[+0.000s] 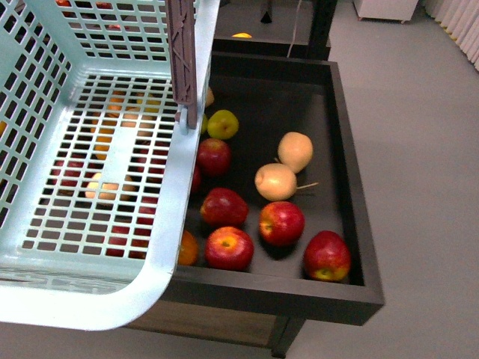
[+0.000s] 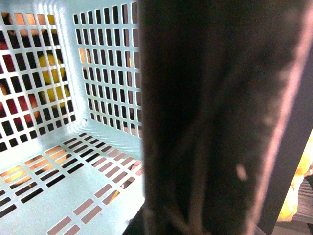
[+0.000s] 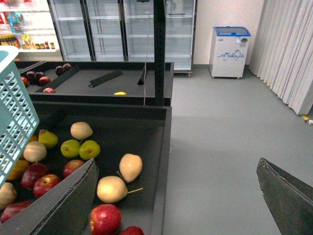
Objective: Pick mango and avocado into basket
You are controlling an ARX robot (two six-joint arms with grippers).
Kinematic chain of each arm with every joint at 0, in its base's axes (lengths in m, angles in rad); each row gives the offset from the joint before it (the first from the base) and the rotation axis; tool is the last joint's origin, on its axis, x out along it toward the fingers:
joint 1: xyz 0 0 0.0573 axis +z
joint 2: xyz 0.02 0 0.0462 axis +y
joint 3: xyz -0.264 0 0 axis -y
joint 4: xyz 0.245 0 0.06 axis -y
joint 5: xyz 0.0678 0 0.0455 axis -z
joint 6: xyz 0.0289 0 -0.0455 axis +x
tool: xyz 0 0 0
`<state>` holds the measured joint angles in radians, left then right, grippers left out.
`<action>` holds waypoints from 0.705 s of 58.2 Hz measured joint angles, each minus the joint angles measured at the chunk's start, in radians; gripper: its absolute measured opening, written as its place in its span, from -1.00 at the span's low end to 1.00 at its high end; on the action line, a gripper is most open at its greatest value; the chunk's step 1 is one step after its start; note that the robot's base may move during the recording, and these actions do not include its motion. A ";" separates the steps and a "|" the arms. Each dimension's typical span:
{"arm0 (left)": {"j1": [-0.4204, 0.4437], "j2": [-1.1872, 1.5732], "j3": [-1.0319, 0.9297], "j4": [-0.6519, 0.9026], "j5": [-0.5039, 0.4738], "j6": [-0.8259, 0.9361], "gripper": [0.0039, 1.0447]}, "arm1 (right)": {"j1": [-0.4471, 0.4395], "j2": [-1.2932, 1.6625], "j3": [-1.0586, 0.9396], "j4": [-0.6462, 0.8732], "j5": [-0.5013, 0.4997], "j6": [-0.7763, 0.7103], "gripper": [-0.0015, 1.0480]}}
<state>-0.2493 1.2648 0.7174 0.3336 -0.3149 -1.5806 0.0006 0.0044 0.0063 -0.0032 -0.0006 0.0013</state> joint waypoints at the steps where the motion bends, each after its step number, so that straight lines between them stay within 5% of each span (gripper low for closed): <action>1: 0.000 0.000 0.000 0.000 0.000 0.000 -0.90 | 0.000 0.000 0.001 0.001 0.001 0.001 0.85; 41: 0.000 0.000 0.001 0.000 0.003 -0.002 -0.90 | 0.000 0.000 0.000 0.000 0.002 0.000 0.85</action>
<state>-0.2493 1.2652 0.7181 0.3336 -0.3119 -1.5822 0.0006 0.0044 0.0063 -0.0029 0.0017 0.0013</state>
